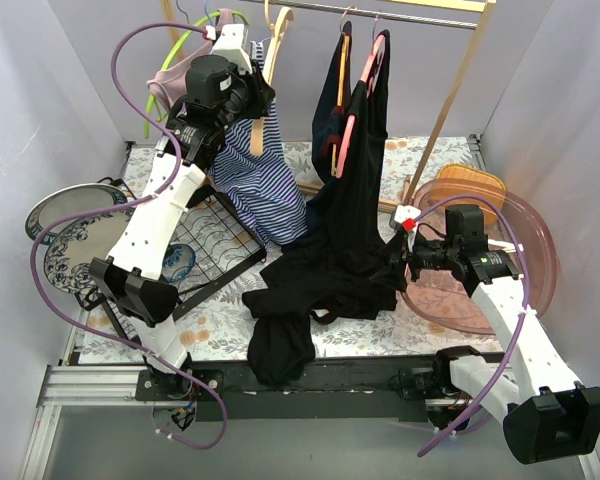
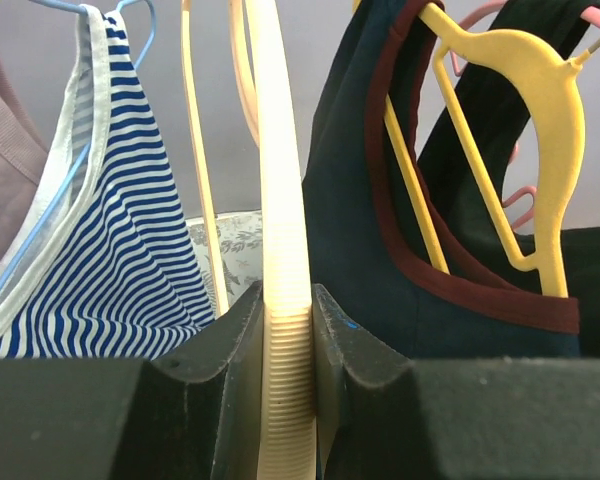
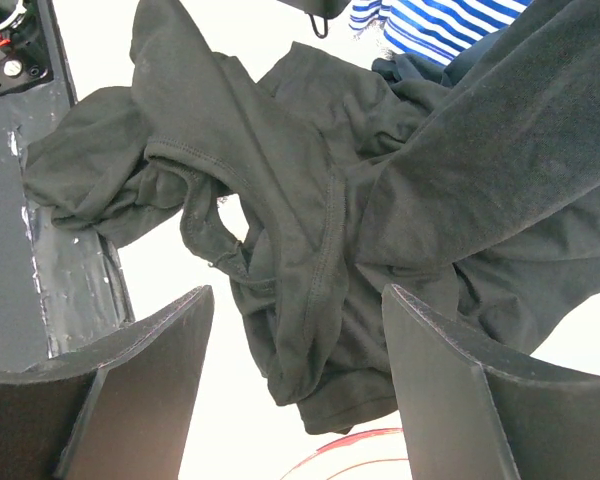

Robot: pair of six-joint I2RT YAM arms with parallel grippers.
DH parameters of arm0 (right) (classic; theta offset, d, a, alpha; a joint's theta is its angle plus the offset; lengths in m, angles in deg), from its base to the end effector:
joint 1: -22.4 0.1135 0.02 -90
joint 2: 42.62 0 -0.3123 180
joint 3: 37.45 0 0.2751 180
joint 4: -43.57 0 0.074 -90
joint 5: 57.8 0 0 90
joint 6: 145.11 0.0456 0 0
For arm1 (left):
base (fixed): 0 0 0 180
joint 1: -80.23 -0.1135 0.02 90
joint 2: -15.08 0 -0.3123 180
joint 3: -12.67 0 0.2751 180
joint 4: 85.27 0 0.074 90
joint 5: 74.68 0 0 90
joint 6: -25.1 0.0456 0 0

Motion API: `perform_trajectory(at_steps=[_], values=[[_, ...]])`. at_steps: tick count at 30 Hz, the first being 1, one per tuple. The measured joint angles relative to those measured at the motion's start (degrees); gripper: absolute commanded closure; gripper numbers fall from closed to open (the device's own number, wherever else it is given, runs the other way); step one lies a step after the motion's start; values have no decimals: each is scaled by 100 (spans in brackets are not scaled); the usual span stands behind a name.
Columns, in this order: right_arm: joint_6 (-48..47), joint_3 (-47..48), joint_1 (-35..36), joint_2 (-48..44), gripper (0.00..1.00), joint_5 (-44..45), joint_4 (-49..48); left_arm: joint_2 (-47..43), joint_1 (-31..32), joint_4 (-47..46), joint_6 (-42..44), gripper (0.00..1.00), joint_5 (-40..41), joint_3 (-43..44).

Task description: Place the tank top on the hanger

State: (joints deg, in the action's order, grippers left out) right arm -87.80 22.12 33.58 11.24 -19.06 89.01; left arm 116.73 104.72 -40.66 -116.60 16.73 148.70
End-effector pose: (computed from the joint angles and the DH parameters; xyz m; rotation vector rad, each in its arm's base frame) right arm 0.1779 0.0714 0.3275 -1.1757 1.7029 0.7748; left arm 0.3898 -0.1763 0.5535 -0.4530 1.7909 -0.9345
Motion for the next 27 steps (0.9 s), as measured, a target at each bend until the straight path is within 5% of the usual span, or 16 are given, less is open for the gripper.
perform_trajectory(at_steps=[27], values=[[39,0,-264,13,24,-240,2,-901,-4,-1753,133,100,-420,-1585]])
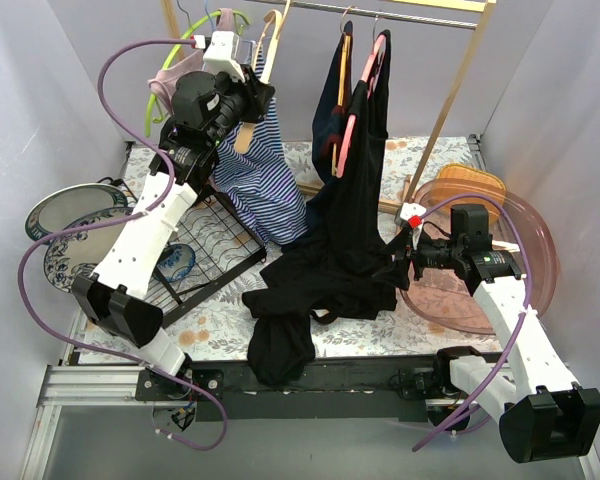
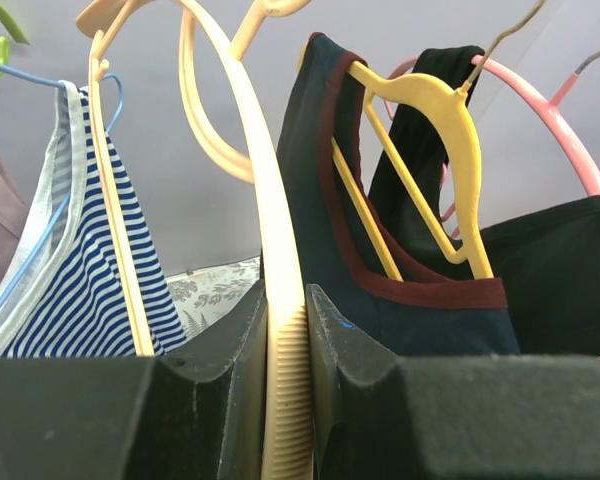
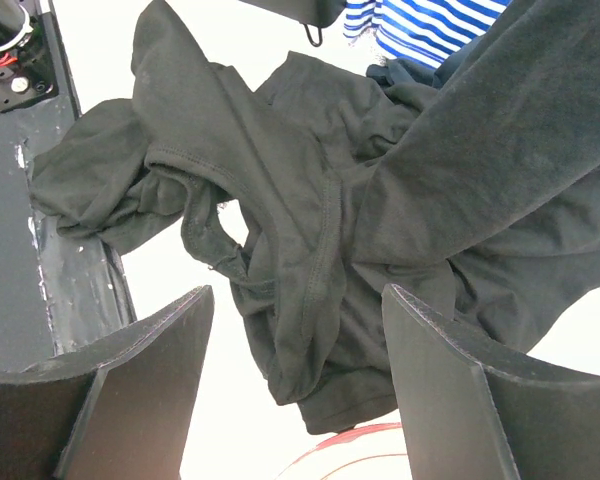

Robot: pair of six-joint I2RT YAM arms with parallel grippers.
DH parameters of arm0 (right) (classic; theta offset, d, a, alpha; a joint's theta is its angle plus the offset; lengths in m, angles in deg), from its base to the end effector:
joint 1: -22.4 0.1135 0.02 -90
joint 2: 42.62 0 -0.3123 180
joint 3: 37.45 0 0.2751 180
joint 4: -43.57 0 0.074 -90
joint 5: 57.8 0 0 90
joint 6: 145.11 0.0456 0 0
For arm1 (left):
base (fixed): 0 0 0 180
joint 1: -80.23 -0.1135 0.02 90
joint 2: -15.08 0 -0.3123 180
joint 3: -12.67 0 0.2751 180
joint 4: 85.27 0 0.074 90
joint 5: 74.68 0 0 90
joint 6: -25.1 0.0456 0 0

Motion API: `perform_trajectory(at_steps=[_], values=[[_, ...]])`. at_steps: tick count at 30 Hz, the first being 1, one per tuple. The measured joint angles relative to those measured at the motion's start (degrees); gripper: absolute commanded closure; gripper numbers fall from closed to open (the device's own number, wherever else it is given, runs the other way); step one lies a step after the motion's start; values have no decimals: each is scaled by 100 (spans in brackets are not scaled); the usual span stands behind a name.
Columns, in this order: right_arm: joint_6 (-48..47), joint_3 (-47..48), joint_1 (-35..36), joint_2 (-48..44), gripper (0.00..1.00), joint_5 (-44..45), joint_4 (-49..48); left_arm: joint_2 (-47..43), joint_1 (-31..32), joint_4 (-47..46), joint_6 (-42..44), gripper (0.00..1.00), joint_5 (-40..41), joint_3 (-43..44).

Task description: Place the tank top on the hanger

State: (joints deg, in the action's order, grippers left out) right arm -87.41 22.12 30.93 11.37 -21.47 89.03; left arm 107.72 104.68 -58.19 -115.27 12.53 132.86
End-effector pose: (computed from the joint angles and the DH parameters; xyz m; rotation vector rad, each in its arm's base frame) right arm 0.1802 0.0642 0.3281 -1.1381 1.7050 0.7955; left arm 0.3612 -0.1667 0.5537 -0.3334 1.6308 -1.0514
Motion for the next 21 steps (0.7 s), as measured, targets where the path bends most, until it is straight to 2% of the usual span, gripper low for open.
perform_trajectory(at_steps=[11,21], values=[[0,0,-28,0,24,-52,0,-527,-2,-516,-20,100,-144,-710],[-2,0,-66,0,24,-55,2,-586,-26,-702,-136,100,-308,-881]])
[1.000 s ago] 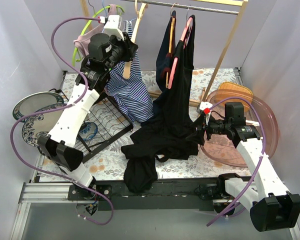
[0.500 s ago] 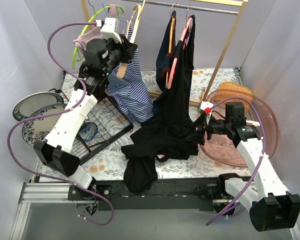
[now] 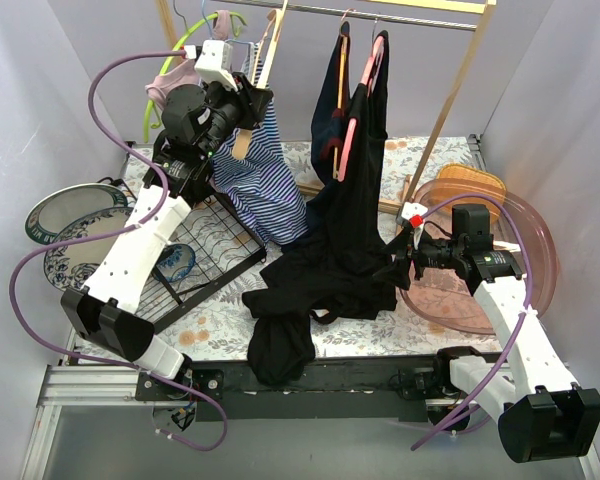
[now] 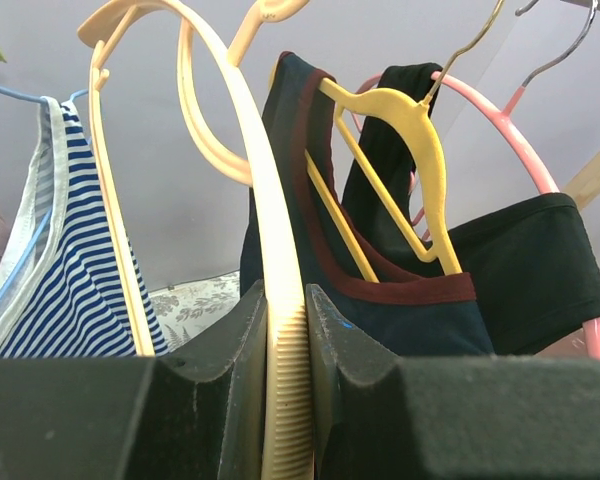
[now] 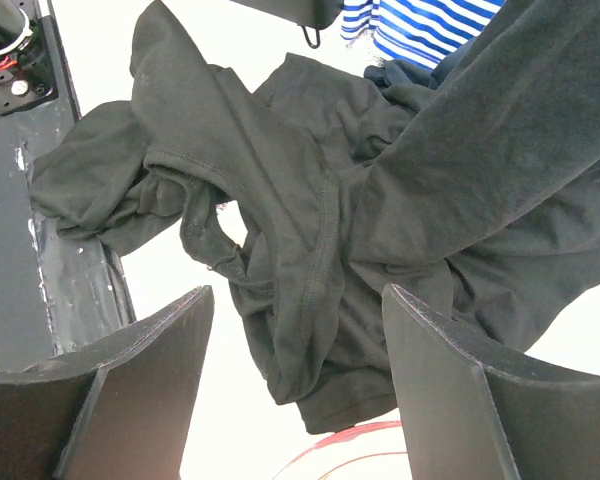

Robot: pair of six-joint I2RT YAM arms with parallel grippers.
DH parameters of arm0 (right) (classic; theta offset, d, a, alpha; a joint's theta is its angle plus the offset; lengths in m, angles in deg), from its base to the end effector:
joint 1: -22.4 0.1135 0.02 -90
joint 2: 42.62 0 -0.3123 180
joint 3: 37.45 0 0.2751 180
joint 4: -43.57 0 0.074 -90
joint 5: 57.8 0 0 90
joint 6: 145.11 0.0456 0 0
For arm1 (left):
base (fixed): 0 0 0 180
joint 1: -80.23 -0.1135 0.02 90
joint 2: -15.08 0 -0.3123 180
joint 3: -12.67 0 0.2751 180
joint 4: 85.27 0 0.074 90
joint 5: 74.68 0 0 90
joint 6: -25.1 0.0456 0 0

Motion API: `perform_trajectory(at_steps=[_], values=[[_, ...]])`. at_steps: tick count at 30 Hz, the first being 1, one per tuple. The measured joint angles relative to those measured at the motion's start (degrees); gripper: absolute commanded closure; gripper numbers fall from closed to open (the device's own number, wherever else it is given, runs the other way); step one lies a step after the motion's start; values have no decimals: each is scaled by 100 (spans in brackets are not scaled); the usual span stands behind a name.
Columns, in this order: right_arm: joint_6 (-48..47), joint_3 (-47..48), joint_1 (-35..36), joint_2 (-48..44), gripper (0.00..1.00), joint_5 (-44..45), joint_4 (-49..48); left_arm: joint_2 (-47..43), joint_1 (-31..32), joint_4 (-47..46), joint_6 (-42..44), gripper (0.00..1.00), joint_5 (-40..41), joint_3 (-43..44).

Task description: Place the tank top on the hanger

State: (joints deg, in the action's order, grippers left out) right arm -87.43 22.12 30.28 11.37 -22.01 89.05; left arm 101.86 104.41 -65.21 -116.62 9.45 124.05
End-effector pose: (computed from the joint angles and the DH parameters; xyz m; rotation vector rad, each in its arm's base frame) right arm 0.1806 0.0623 0.3283 -1.1303 1.7042 0.7981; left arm 0.3371 -0.1565 0.5493 -0.2944 1.5744 -1.1293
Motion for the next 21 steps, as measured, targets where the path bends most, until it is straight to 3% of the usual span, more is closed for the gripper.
perform_trajectory(at_steps=[5,21], values=[[0,0,-4,0,24,-2,0,0,-48,-177,-46,100,-190,-111],[-2,0,-57,7,24,-44,0,-20,-188,-2581,592,100,-981,-1569]])
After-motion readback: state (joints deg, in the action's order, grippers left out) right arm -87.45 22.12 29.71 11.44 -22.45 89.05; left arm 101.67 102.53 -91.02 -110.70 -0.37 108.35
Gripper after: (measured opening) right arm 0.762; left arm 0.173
